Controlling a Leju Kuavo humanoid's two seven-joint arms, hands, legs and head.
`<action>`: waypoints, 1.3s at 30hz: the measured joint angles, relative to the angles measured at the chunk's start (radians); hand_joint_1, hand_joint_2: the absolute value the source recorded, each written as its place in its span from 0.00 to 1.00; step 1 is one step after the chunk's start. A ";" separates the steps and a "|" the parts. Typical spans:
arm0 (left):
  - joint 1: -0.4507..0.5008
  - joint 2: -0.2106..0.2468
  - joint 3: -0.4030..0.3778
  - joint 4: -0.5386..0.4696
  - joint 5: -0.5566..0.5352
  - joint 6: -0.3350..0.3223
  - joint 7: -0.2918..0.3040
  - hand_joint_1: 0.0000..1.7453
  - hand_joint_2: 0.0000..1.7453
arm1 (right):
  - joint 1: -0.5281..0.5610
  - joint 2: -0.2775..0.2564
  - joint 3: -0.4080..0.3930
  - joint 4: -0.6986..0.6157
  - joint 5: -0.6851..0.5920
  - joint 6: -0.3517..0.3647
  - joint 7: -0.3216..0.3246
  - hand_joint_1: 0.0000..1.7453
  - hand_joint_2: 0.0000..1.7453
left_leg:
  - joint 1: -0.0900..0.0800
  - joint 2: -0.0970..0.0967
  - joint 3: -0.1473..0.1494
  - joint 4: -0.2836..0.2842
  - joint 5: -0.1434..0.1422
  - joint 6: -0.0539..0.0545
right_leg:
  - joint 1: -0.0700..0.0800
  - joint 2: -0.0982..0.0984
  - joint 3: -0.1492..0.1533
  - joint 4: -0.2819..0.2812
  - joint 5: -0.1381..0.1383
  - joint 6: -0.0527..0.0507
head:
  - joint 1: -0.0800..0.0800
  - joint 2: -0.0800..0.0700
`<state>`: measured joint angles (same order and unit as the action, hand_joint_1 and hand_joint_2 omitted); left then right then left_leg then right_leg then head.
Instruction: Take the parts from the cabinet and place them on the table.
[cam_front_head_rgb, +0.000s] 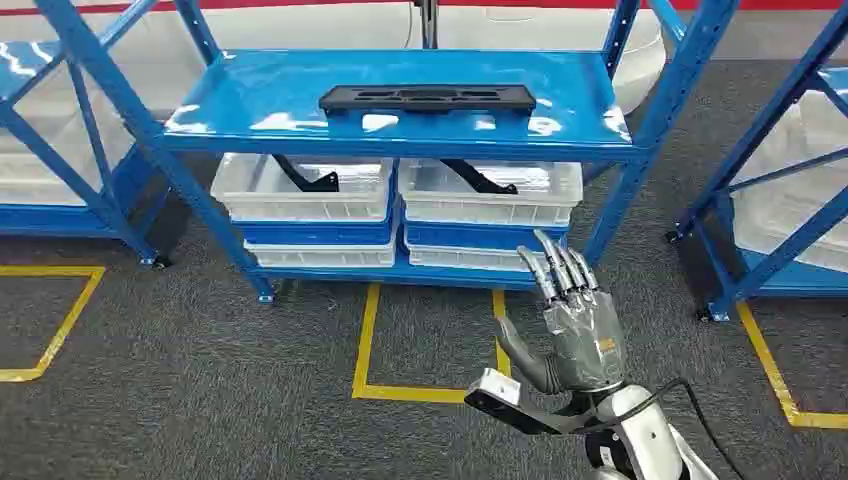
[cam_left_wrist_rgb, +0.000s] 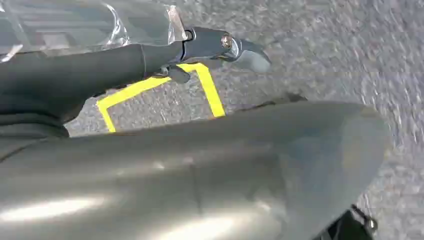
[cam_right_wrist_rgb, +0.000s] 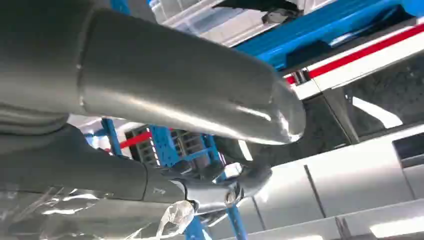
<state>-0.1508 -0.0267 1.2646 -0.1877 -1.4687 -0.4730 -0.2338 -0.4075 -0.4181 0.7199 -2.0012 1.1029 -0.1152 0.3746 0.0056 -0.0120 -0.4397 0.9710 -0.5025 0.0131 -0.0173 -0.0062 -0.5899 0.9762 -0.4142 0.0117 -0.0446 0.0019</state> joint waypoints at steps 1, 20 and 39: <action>-0.002 -0.001 0.000 0.001 -0.001 -0.005 0.000 0.00 0.00 | 0.000 0.000 0.000 -0.005 0.004 0.000 0.001 0.00 0.00 | 0.001 0.003 -0.035 0.068 0.009 -0.006 | 0.000 0.000 0.011 0.000 -0.009 -0.005 | -0.003 0.000; 0.003 0.007 0.016 0.002 -0.021 -0.003 0.031 0.00 0.00 | 0.016 -0.002 0.027 -0.013 0.032 0.005 -0.008 0.00 0.00 | -0.030 -0.013 -0.097 -0.020 0.096 0.084 | 0.013 0.012 -0.002 0.281 -0.235 0.047 | -0.001 0.000; 0.002 0.000 0.026 0.008 -0.029 -0.010 0.022 0.00 0.00 | 0.006 -0.002 0.041 -0.024 0.022 -0.003 -0.020 0.00 0.00 | 0.038 0.001 -0.194 0.122 0.011 -0.041 | -0.033 0.020 0.127 -0.048 -0.062 0.030 | -0.002 0.000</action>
<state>-0.1483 -0.0267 1.2902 -0.1793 -1.4976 -0.4833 -0.2114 -0.4012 -0.4204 0.7610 -2.0256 1.1250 -0.1187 0.3548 0.0438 -0.0115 -0.6334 1.0933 -0.4919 -0.0283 -0.0503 0.0139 -0.4632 0.9278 -0.4763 0.0413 -0.0465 0.0015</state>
